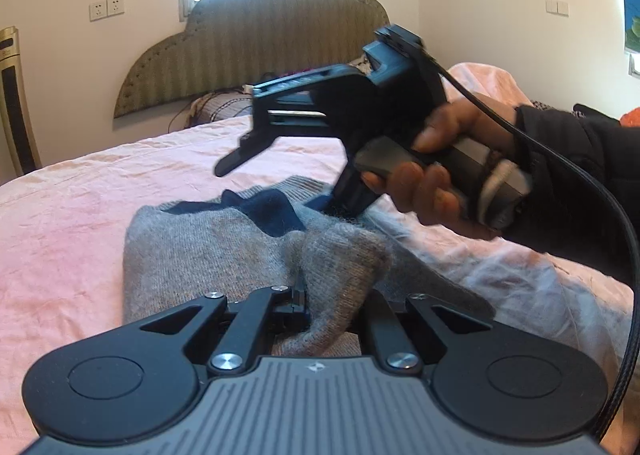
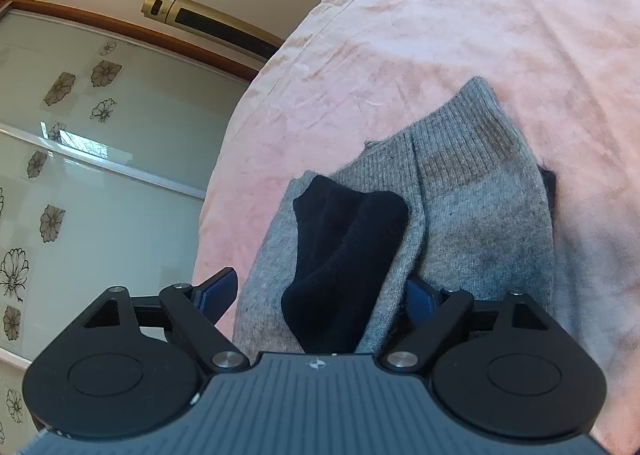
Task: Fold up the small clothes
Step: 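Lift the sweater edge with both grippers and fold it over onto itself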
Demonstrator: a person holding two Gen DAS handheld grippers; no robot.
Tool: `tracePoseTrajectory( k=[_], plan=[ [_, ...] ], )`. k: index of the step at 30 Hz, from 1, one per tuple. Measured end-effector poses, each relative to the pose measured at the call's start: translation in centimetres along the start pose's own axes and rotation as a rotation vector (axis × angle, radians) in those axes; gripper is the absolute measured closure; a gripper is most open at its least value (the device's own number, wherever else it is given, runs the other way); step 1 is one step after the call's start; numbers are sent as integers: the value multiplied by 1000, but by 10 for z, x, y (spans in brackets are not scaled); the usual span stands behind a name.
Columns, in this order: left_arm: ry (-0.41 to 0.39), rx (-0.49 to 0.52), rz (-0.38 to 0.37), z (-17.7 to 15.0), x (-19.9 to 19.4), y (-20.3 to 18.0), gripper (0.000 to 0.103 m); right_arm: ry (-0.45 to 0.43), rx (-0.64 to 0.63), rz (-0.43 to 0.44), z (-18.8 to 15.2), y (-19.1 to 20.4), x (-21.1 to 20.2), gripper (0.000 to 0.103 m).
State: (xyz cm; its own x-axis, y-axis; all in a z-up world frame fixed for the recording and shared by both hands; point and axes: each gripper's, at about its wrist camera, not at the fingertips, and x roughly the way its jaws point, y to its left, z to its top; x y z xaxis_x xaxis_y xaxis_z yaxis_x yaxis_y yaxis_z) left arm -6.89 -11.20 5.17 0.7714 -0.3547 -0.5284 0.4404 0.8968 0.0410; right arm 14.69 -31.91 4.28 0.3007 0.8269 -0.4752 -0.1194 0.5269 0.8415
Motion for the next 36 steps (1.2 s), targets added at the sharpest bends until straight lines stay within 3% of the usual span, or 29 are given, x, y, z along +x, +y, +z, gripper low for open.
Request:
tracePoseTrajectory(
  k=[2, 3, 4, 8, 10, 14, 17, 18, 20, 21, 22, 25, 28, 30, 32, 34, 35, 36],
  plan=[
    [13, 11, 0, -1, 4, -1, 98, -1, -46, -35, 6, 3, 10, 44],
    [16, 14, -1, -1, 6, -3, 98, 9, -73, -67, 9, 3, 16, 74],
    [13, 22, -3, 1, 6, -4, 98, 15, -104, -95, 12, 5, 19, 86],
    [-29, 50, -46, 11, 5, -18, 98, -43, -242, -98, 14, 26, -8, 86],
    [-23, 53, -77, 12, 14, -25, 98, -76, -287, -143, 18, 25, -28, 86],
    [101, 20, -152, 1, 59, -42, 98, -69, -234, -269, 19, -20, -34, 86],
    [63, 70, -164, -6, 56, -48, 91, -122, -156, -192, 10, -41, -41, 83],
    [64, 58, -204, -4, 47, -44, 79, -142, -130, -169, 8, -42, -47, 75],
    [49, 12, -303, -6, 26, -23, 51, -194, -127, -131, 4, -40, -63, 46],
    [26, -22, -314, -8, 12, -9, 28, -234, -136, -117, 2, -38, -73, 28],
    [-12, -63, -295, -10, -2, 7, 18, -262, -141, -117, 0, -38, -82, 19],
    [-85, -221, -238, -10, -27, 67, 18, -253, -117, -126, 3, -43, -94, 20],
    [-58, -442, -136, -2, -9, 128, 18, -204, -109, -161, 6, -47, -81, 20],
    [-9, -635, -120, -2, 17, 166, 18, -161, -96, -168, 7, -50, -65, 20],
    [76, -857, -175, -9, 52, 197, 19, -165, -110, -162, 6, -46, -55, 19],
    [140, -957, -285, -12, 83, 206, 23, -156, -94, -153, 9, -43, -47, 19],
    [168, -962, -317, -11, 95, 201, 32, -151, -98, -151, 9, -41, -43, 19],
    [206, -943, -330, -9, 107, 195, 50, -145, -113, -153, 9, -39, -39, 21]
  ],
)
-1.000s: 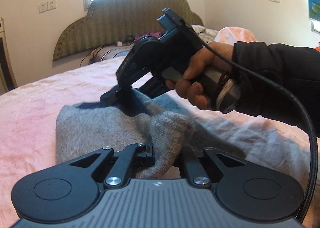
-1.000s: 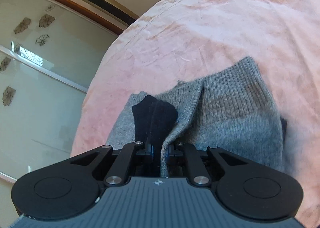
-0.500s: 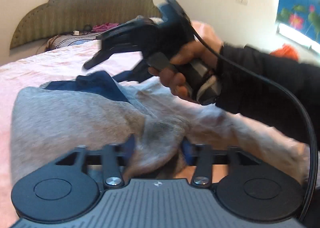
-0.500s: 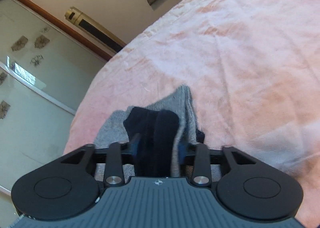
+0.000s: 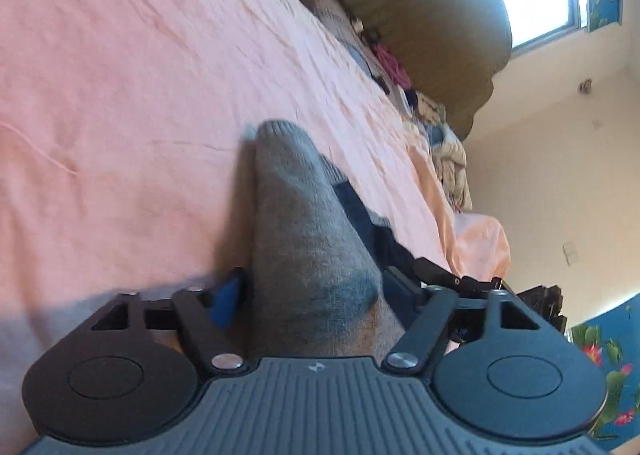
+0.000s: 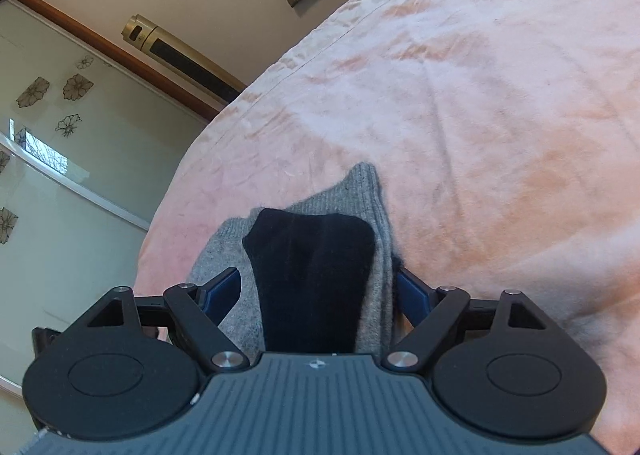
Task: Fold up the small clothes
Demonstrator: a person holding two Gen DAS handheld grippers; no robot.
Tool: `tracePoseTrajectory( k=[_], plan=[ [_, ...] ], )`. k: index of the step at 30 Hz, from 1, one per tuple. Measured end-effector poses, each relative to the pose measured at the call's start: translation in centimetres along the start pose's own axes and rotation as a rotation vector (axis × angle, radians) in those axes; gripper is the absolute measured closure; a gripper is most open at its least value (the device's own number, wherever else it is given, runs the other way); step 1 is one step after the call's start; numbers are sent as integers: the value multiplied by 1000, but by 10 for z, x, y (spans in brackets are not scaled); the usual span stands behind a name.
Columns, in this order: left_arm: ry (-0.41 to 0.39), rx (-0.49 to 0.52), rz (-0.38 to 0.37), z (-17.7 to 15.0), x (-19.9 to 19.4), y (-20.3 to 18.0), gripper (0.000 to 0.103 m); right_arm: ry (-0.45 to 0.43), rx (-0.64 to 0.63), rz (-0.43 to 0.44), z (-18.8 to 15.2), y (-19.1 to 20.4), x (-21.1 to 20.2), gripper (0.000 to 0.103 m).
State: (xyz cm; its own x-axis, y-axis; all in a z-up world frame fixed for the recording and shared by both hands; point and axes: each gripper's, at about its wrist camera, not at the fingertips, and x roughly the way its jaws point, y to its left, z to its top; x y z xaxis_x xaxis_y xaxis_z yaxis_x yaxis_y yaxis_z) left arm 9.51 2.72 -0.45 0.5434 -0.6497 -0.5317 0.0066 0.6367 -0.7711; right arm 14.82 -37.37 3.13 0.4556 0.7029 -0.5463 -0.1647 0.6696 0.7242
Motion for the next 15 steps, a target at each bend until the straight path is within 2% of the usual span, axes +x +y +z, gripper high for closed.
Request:
tracePoseTrajectory(
  k=[1, 2, 3, 6, 10, 13, 15],
  plan=[
    [11, 19, 24, -4, 9, -4, 63, 3, -19, -11, -1, 3, 3, 31],
    [2, 37, 42, -7, 13, -6, 66, 15, -37, -30, -1, 6, 5, 43],
    [-8, 51, 49, -6, 12, -7, 70, 49, -25, -39, -1, 6, 10, 76],
    [-43, 122, 60, -4, -4, -11, 74, 21, -39, -22, -4, 15, 9, 76],
    [-128, 219, 113, 17, -36, -17, 74, -24, -61, 66, 5, 45, 24, 76],
    [-203, 252, 208, 41, -52, -15, 70, -38, -48, 102, 15, 61, 55, 75],
    [-246, 317, 324, 49, -55, -12, 64, -27, -8, 69, 16, 64, 75, 64]
  ],
)
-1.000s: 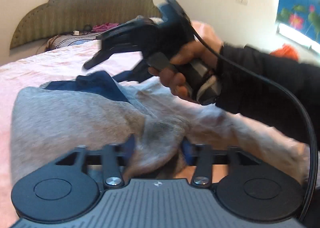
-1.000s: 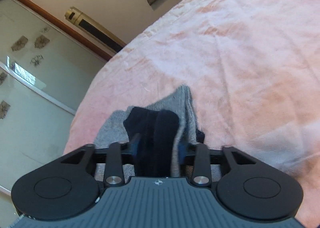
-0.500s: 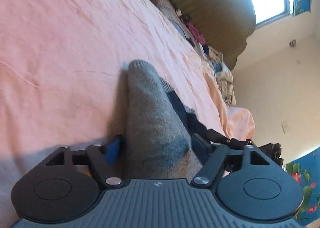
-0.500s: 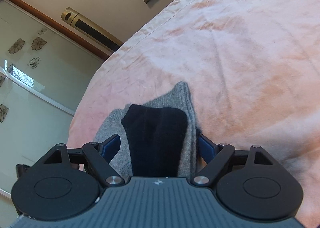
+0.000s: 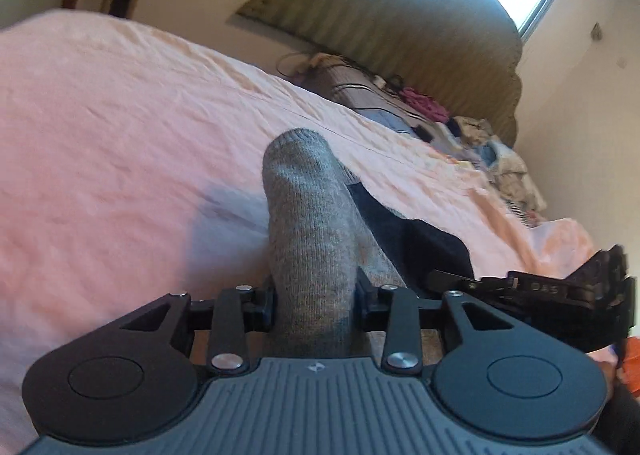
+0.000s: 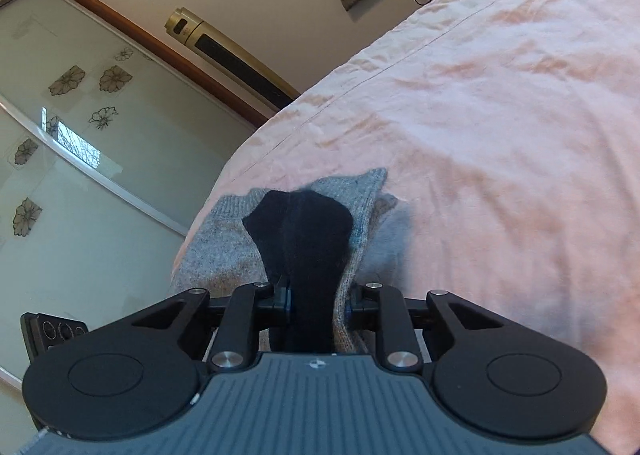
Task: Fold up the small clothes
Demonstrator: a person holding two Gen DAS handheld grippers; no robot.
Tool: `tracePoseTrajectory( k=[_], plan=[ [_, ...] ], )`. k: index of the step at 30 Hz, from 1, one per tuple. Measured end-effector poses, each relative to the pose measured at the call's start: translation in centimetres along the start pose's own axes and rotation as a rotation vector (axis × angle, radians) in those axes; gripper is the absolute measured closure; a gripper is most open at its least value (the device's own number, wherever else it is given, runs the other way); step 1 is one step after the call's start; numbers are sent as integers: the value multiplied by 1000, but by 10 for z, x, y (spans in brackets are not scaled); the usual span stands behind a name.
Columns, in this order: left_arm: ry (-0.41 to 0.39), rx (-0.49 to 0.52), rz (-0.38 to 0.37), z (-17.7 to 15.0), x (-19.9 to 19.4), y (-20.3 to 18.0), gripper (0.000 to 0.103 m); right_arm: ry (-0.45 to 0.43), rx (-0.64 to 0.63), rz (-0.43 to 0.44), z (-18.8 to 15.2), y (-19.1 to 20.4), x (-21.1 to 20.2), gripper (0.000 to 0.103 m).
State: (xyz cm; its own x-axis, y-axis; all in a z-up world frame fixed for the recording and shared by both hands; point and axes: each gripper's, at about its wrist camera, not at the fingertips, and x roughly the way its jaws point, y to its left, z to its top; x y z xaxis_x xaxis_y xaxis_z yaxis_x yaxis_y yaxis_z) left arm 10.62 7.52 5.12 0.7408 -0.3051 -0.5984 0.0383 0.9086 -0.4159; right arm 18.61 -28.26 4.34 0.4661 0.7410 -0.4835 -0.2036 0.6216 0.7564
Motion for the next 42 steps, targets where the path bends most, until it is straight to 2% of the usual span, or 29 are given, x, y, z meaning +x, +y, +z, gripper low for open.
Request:
tracePoseTrajectory(
  k=[2, 3, 4, 6, 9, 10, 11, 12, 13, 15, 17, 19, 21, 23, 24, 25, 26, 28, 31, 32, 34, 35, 36, 37, 38, 39, 40, 42],
  plan=[
    [18, -29, 74, -4, -7, 12, 61, 22, 17, -22, -7, 3, 5, 50],
    [22, -47, 47, -10, -15, 18, 59, 31, 9, -9, -13, 5, 1, 41],
    [25, -52, -11, -19, -27, 24, 49, 40, -4, 11, -20, 5, -7, 31],
    [50, -75, -77, -39, -46, 33, 32, 61, -5, 42, -38, 2, -27, 26],
    [147, -171, -180, -75, -55, 47, 32, 116, 27, 72, -67, -6, -50, 26],
    [159, -199, -204, -84, -55, 49, 34, 138, 34, 79, -76, -8, -54, 26],
    [133, -202, -222, -91, -57, 48, 35, 169, 31, 81, -86, -7, -55, 28],
    [145, -199, -233, -93, -56, 46, 54, 204, 13, 77, -95, -4, -53, 35],
    [172, -206, -225, -94, -52, 44, 85, 232, -19, 66, -103, 0, -50, 53],
    [182, -225, -227, -96, -55, 41, 90, 265, -84, 34, -114, 9, -45, 81],
    [167, -193, -248, -95, -70, 34, 91, 252, -121, 37, -118, 15, -53, 81],
    [161, -151, -258, -96, -84, 32, 90, 224, -122, 39, -116, 12, -68, 81],
    [145, -38, -138, -105, -93, 29, 86, 205, -108, 8, -117, 1, -78, 80],
    [93, 79, -25, -118, -107, 23, 66, 198, -65, 26, -121, -8, -84, 70],
    [53, 152, 23, -124, -118, 16, 49, 191, -52, 35, -121, -8, -89, 58],
    [3, 228, 54, -131, -129, 7, 42, 165, -50, 37, -119, -4, -96, 43],
    [-49, 306, 71, -139, -140, 0, 34, 116, -56, 36, -115, -1, -105, 38],
    [-110, 447, 92, -152, -149, -15, 31, 52, -60, 60, -104, 7, -113, 36],
    [-59, 522, 139, -159, -131, -25, 32, 55, -98, 76, -86, 20, -100, 36],
    [-51, 534, 168, -161, -124, -25, 33, 73, -126, 64, -83, 26, -91, 36],
    [-50, 524, 201, -161, -117, -25, 46, 116, -181, 30, -79, 38, -70, 38],
    [-60, 506, 201, -158, -115, -24, 50, 131, -205, 6, -80, 42, -60, 38],
    [-70, 491, 197, -156, -114, -24, 59, 147, -233, -22, -81, 44, -53, 38],
    [-80, 480, 191, -156, -114, -25, 74, 165, -252, -40, -82, 44, -43, 39],
    [-82, 476, 185, -154, -113, -25, 85, 188, -261, -51, -84, 43, -34, 43],
    [-79, 467, 184, -153, -112, -24, 94, 212, -266, -62, -85, 41, -27, 68],
    [-77, 437, 194, -151, -111, -20, 95, 228, -268, -83, -87, 40, -25, 88],
    [-56, 373, 188, -149, -112, -7, 96, 213, -288, -61, -89, 40, -37, 88]
  ],
)
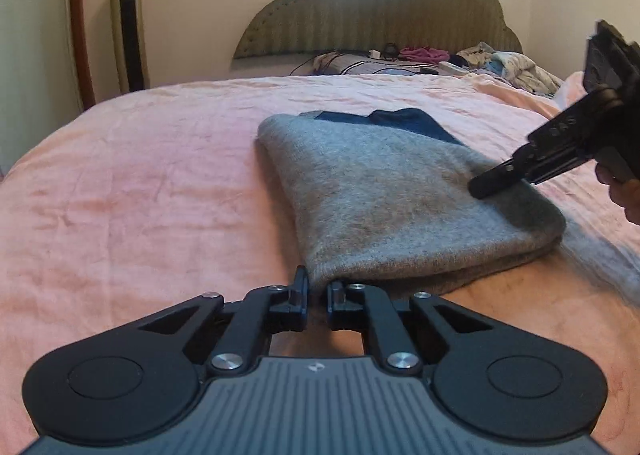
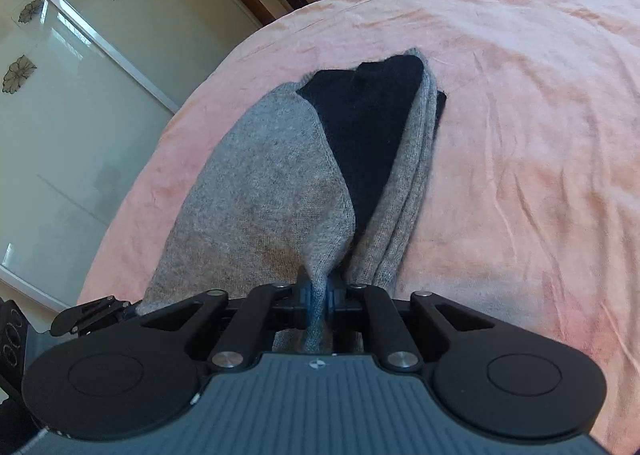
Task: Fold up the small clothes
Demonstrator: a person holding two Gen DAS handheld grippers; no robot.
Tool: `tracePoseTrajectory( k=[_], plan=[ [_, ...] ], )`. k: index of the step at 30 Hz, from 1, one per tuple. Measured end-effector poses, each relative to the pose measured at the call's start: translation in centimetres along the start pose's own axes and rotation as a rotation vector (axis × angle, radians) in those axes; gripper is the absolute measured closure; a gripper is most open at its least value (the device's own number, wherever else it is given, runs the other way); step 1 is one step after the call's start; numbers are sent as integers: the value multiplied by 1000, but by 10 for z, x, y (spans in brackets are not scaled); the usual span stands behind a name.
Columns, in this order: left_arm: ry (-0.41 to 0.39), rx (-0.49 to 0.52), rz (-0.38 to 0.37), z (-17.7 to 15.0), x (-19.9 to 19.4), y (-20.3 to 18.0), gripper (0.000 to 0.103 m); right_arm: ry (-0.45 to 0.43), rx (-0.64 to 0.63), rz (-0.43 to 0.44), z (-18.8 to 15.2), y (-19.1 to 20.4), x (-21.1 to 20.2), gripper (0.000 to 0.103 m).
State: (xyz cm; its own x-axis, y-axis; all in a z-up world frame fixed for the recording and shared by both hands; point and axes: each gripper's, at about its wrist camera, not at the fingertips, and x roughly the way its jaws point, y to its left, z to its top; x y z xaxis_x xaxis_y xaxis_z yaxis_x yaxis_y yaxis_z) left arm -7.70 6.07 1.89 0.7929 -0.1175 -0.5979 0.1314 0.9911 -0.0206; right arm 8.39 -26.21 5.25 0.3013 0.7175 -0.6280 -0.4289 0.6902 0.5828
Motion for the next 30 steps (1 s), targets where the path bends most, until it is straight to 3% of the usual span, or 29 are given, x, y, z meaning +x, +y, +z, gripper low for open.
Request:
tracePoseTrajectory(
  k=[2, 3, 5, 7, 8, 9, 10, 13, 16, 17, 19, 22, 24, 27, 30],
  plan=[
    [12, -56, -26, -6, 2, 10, 96, -8, 29, -19, -5, -11, -4, 90],
    [1, -58, -27, -8, 2, 10, 96, 18, 46, -22, -10, -20, 2, 97],
    [-8, -45, -17, -8, 3, 6, 96, 7, 72, 19, -11, -24, 0, 95],
    [-7, -56, -21, -8, 4, 7, 96, -19, 122, 61, 2, -21, -10, 72],
    [-8, -61, -24, -8, 3, 8, 96, -71, 131, 84, 11, -19, -17, 65],
    [-9, -64, -27, -8, 3, 9, 96, -128, 136, 101, 21, -18, -24, 50],
    [-8, -67, -30, -8, 4, 9, 96, -170, 145, 105, 31, -18, -27, 42],
    [-8, -73, -34, -8, 3, 10, 96, -155, 195, 86, 63, -24, -10, 42],
    [-8, -77, -36, -8, 2, 10, 96, -70, 242, -46, 80, -36, 23, 43],
    [-8, -78, -36, -8, 2, 10, 96, -60, 245, -37, 82, -37, 32, 45],
    [-8, -80, -36, -8, 2, 11, 96, -35, 210, -10, 85, -33, 44, 88],
    [-8, -84, -41, -8, 2, 11, 96, -100, 145, -53, 91, -31, 39, 92],
    [-8, -86, -43, -8, 2, 11, 96, -107, 187, -126, 91, -52, 41, 93],
    [-8, -91, -48, -9, 2, 13, 96, -113, 189, -86, 78, -57, 39, 96],
    [-7, -93, -49, -9, 2, 13, 96, -183, 209, -75, 82, -45, 20, 68]
  ],
)
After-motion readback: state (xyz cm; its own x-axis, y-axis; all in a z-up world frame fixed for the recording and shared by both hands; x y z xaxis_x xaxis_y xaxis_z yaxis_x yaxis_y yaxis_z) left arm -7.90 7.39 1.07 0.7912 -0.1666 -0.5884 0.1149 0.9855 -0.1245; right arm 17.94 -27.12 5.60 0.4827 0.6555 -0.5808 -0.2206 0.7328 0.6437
